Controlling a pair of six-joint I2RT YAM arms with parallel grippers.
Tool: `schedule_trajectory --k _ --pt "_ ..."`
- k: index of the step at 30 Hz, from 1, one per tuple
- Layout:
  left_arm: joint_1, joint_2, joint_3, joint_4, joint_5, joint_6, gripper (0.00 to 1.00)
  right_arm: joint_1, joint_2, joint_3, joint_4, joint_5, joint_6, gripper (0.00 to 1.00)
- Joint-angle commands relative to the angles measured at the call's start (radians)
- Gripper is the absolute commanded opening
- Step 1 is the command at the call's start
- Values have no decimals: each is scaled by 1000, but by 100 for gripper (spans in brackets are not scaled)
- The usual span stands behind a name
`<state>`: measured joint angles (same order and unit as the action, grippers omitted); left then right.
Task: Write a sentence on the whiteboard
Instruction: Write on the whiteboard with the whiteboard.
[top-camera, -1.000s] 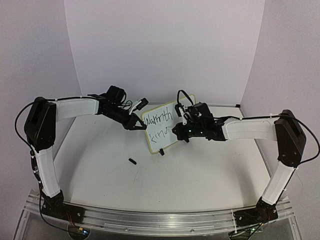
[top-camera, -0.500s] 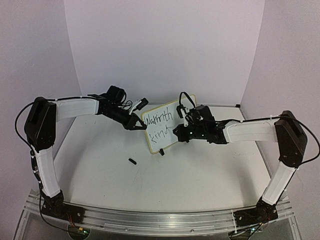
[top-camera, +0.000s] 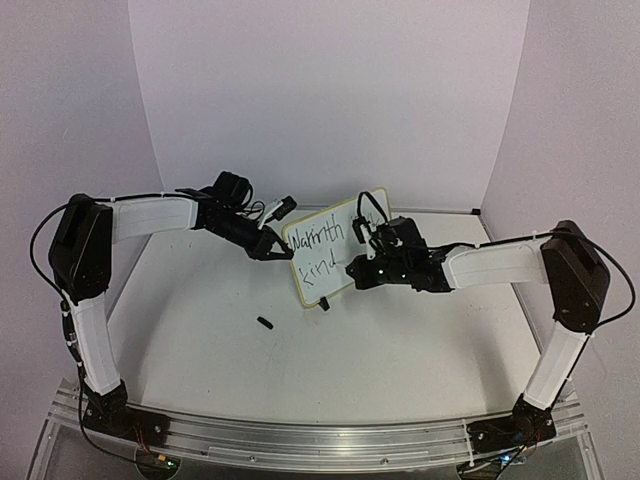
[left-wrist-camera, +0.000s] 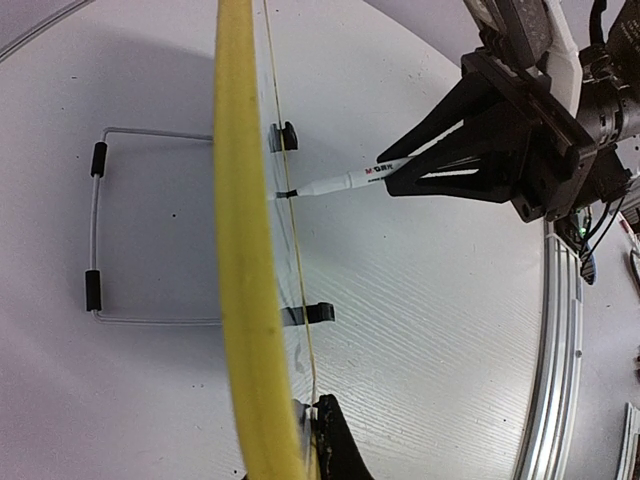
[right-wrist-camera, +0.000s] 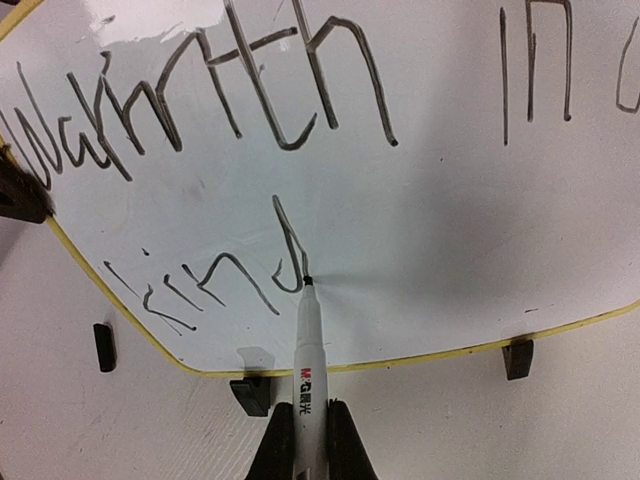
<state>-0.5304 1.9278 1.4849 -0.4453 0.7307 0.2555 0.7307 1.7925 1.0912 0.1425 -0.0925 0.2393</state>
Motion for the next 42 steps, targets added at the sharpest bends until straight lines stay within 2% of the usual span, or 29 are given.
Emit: schedule_trajectory --k 1,11,22,30,42 --pt "-45 64 -21 -136 -28 21 0 -3 26 -15 35 21 14 0" --pt "-45 62 -21 -135 -31 22 0 -4 6 -39 32 63 23 0" --pt "-45 59 -21 -139 -33 24 0 -22 -101 -76 10 91 26 0" --pt "-45 60 -22 -139 -33 24 0 -99 -182 -115 10 -29 3 0" --pt "-45 64 -21 -141 -34 24 0 -120 -103 -44 22 -115 -24 0"
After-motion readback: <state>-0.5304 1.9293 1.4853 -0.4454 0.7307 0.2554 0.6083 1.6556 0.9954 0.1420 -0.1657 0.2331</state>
